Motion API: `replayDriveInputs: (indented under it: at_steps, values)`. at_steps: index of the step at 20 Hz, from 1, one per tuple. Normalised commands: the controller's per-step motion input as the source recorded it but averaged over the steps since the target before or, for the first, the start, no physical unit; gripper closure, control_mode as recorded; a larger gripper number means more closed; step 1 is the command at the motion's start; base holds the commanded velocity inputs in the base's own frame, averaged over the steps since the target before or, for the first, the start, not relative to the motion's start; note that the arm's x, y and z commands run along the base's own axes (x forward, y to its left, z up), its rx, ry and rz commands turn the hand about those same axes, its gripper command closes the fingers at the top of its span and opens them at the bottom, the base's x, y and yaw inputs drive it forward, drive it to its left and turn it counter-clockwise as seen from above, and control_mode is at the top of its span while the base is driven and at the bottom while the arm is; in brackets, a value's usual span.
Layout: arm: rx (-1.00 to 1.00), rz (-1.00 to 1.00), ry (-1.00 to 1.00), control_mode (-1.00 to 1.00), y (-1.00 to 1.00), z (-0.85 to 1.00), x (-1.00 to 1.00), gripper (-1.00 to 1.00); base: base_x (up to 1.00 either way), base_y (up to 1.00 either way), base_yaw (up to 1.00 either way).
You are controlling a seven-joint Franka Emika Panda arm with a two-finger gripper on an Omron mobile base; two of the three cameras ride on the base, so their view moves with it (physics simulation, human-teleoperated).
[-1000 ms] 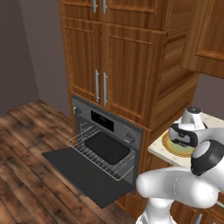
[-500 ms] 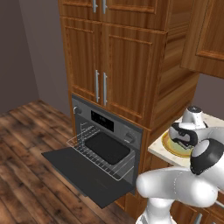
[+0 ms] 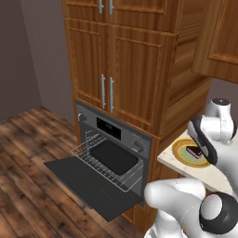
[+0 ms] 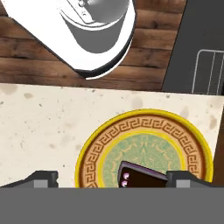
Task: Take the baked cake out of the oven and place it on the plate for cooling. Then close the oven door.
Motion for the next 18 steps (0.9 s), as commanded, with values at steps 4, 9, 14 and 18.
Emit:
replayDriveInputs:
  at_steps: [4, 9, 14, 18]
  values:
    - [0.0, 0.0, 0.08, -1.0, 0.26, 0.84, -0.61, -1.0, 0.0, 0.0, 0.0]
    - [0.0, 0.13, 0.12, -1.0, 0.75, 0.7, -0.29, -1.0, 0.0, 0.0, 0.0]
    - [0.0, 0.3, 0.22, -1.0, 0.97, 0.59, -0.15, -1.0, 0.0, 0.0, 0.0]
    - [-0.02, 0.31, 0.28, -1.0, 1.0, 0.28, -0.14, -1.0, 0.0, 0.0, 0.0]
